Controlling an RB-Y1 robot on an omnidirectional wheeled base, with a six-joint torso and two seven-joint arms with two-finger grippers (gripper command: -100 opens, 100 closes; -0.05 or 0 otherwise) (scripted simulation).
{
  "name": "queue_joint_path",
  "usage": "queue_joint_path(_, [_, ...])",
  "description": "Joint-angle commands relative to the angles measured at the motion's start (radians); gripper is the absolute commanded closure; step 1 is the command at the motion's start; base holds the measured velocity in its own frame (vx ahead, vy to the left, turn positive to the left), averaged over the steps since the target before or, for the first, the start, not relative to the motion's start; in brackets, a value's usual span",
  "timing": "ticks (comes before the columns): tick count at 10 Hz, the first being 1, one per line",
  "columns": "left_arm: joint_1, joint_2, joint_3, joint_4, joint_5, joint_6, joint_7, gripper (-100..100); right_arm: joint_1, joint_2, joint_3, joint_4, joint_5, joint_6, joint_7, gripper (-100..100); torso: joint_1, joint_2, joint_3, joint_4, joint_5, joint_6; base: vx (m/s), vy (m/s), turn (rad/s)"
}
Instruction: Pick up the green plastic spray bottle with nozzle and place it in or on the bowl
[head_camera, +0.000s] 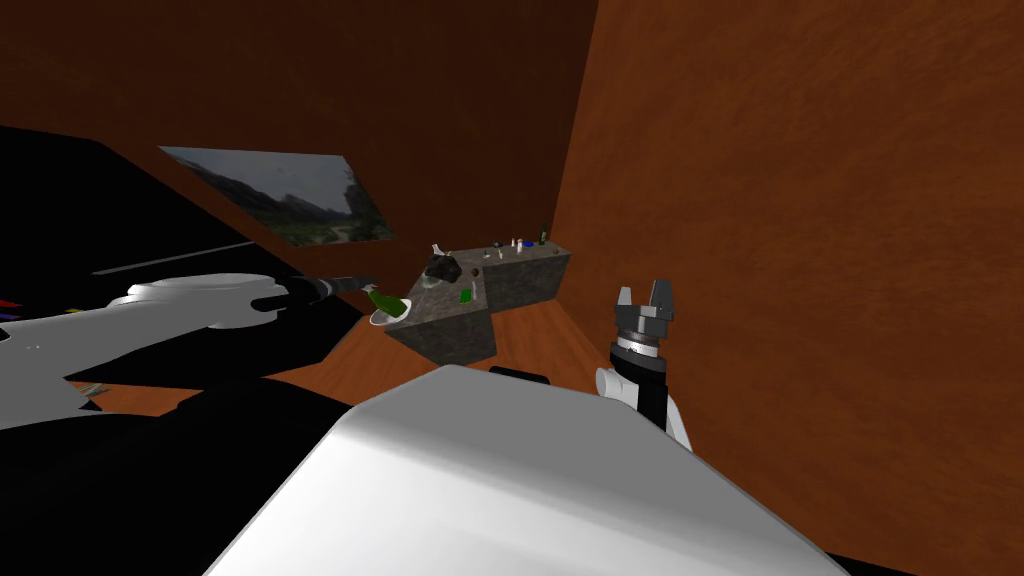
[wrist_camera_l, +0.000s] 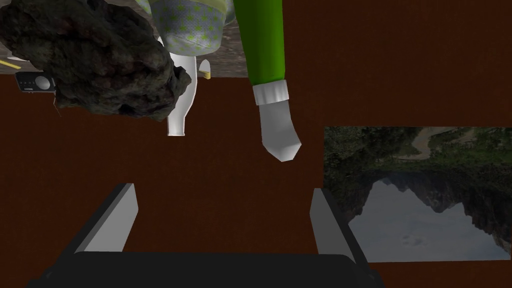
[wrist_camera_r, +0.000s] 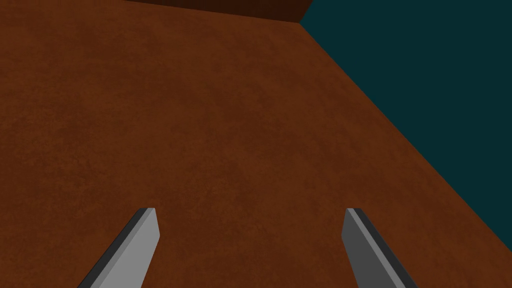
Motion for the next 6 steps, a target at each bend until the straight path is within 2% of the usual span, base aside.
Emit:
queue_joint_path(1, [-0.005,0.007,-0.011,0.050,-0.015,-0.050,0.020,-100,0.000,0.000,0.000,0.000,0.000,0.000,0.000,0,0.000,0.000,0.000,0.000,0.000,0.000,0.060,-0.088,0.038])
queue_joint_path(2, [-0.005,0.007,-0.011,0.074,-0.015,-0.075,0.020,-100,0.000,0.000,0.000,0.000,0.000,0.000,0.000,0,0.002,0.000,0.000,0.000,0.000,0.000,0.024,-0.026,-0.004])
queue_joint_path(4, [-0.005,0.007,-0.011,0.082,-0.015,-0.122,0.020,-100,0.000,0.000,0.000,0.000,0.000,0.000,0.000,0,0.009,0.003,0.001,0.000,0.002,0.000,-0.004,0.008,-0.002])
queue_joint_path(5, [-0.038,0.036,-0.056,0.124,-0.062,-0.151,0.070,-100,0.000,0.000,0.000,0.000,0.000,0.000,0.000,0,0.010,0.004,0.002,0.001,0.002,0.000,0.063,-0.124,0.207])
queue_joint_path(6, [-0.038,0.036,-0.066,0.163,-0.081,-0.184,0.087,-100,0.000,0.000,0.000,0.000,0.000,0.000,0.000,0,0.002,0.001,0.001,0.000,0.001,-0.001,0.070,-0.176,0.126])
